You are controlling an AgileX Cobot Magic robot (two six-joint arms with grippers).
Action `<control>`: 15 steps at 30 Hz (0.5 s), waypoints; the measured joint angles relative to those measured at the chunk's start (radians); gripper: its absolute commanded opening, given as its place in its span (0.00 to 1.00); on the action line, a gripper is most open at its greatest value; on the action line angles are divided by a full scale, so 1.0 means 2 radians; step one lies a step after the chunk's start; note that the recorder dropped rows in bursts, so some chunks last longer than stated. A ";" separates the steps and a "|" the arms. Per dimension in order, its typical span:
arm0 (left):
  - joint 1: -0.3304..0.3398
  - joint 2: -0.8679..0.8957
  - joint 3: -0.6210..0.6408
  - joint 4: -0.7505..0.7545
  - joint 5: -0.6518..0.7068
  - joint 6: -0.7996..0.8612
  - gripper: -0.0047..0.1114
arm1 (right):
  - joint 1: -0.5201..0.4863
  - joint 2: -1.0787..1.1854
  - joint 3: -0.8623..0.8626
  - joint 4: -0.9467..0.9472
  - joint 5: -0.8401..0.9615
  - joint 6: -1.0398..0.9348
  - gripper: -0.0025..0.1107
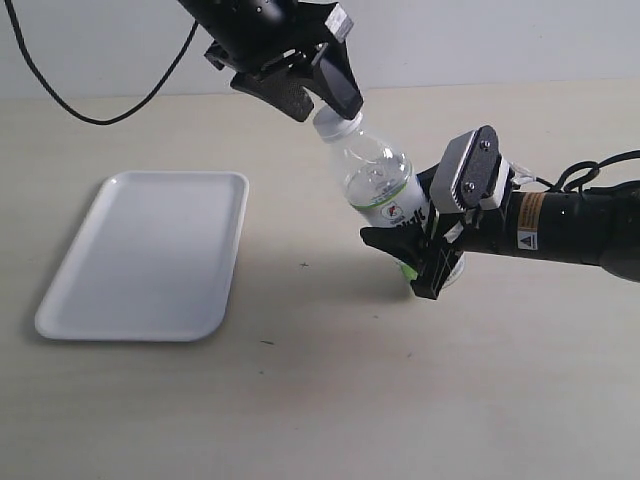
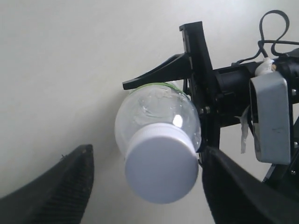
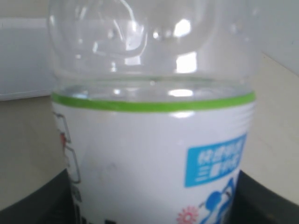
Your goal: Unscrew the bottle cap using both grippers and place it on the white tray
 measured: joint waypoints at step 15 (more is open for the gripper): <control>-0.008 0.000 0.000 0.001 0.000 0.003 0.60 | 0.000 0.000 0.000 0.000 0.000 0.000 0.02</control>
